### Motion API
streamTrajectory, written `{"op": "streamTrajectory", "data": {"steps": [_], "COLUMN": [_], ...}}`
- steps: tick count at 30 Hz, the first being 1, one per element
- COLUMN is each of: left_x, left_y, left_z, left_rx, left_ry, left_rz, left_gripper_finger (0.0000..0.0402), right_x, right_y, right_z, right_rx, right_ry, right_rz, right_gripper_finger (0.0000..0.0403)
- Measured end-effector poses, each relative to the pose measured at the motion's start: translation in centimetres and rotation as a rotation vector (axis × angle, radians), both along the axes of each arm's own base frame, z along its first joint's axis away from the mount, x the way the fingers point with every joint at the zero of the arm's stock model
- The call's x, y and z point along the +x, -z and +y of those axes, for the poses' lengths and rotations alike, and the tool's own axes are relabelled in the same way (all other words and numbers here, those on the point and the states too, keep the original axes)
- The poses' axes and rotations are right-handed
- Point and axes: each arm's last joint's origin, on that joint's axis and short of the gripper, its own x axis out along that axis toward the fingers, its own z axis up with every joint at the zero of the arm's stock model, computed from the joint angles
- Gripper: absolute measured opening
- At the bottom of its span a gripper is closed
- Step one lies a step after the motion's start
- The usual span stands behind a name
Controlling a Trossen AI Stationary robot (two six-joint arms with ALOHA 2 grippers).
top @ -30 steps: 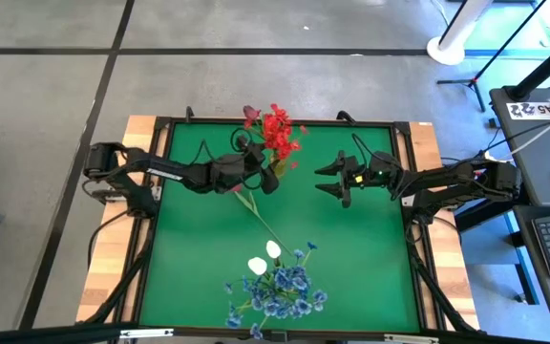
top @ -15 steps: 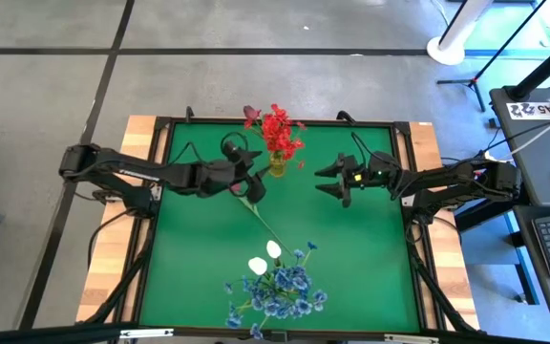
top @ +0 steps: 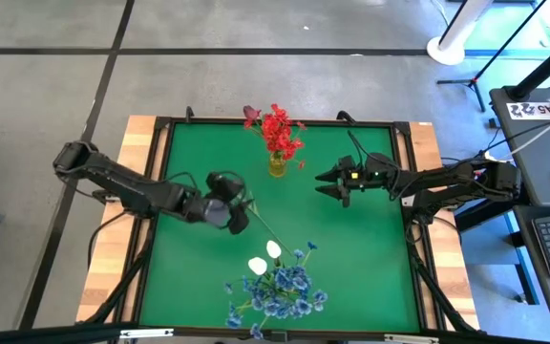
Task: Sort flowers into vase by color
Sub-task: Put the dark red tulip into the yellow vase
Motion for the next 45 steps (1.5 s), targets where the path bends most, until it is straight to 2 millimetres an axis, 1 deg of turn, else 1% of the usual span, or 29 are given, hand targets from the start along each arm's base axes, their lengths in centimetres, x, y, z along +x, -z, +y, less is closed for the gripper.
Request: {"op": "streamTrajectory", "data": {"steps": [3, 6, 9, 12, 15, 17, 20, 22, 27, 31, 35, 41, 45], "left_x": [-1.1, -2.5, -3.4, -3.9, -4.2, -4.1, -3.8, -3.2, -1.6, -0.9, -0.4, 0.1, 0.3], "left_y": [1.4, 2.9, 4.6, 5.6, 6.4, 6.6, 6.9, 7.1, 8.0, 8.8, 9.6, 10.9, 11.3], "left_z": [-1.7, -2.6, -2.6, -2.5, -2.2, -2.0, -1.9, -1.6, -1.4, -0.9, 0.0, 1.3, 2.7], "left_rx": [-0.044, -0.104, -0.240, -0.392, -0.518, -0.575, -0.596, -0.619, -0.682, -0.746, -0.790, -0.877, -0.871], "left_ry": [-0.026, -0.113, -0.197, -0.278, -0.336, -0.356, -0.377, -0.386, -0.383, -0.391, -0.454, -0.529, -0.577], "left_rz": [-0.032, -0.108, -0.160, -0.221, -0.223, -0.222, -0.229, -0.259, -0.284, -0.268, -0.264, -0.211, -0.214], "left_gripper_finger": [0.0234, 0.0234, 0.0234, 0.0234, 0.0234, 0.0233, 0.0233, 0.0234, 0.0234, 0.0234, 0.0234, 0.0234, 0.0234], "right_x": [0.3, 0.6, 0.7, 0.9, 0.9, 0.9, 1.0, 1.0, 1.0, 1.1, 1.1, 1.1, 1.1], "right_y": [0.0, 0.0, 0.0, 0.0, 0.0, 0.0, 0.0, 0.0, 0.0, 0.0, 0.0, 0.0, 0.0], "right_z": [0.9, 1.8, 2.6, 3.1, 3.5, 3.7, 3.9, 4.1, 4.7, 5.1, 5.6, 6.4, 7.2], "right_rx": [-0.001, -0.014, -0.026, -0.035, -0.040, -0.041, -0.035, -0.033, -0.031, -0.032, -0.032, -0.031, -0.019], "right_ry": [-0.011, -0.001, 0.012, 0.034, 0.052, 0.051, 0.046, 0.039, 0.012, -0.010, -0.033, -0.070, -0.100], "right_rz": [0.001, 0.004, 0.007, 0.010, 0.010, 0.010, 0.010, 0.010, 0.010, 0.008, 0.008, 0.006, 0.007], "right_gripper_finger": [0.0248, 0.0248, 0.0248, 0.0248, 0.0248, 0.0248, 0.0248, 0.0248, 0.0248, 0.0248, 0.0248, 0.0248, 0.0248]}}
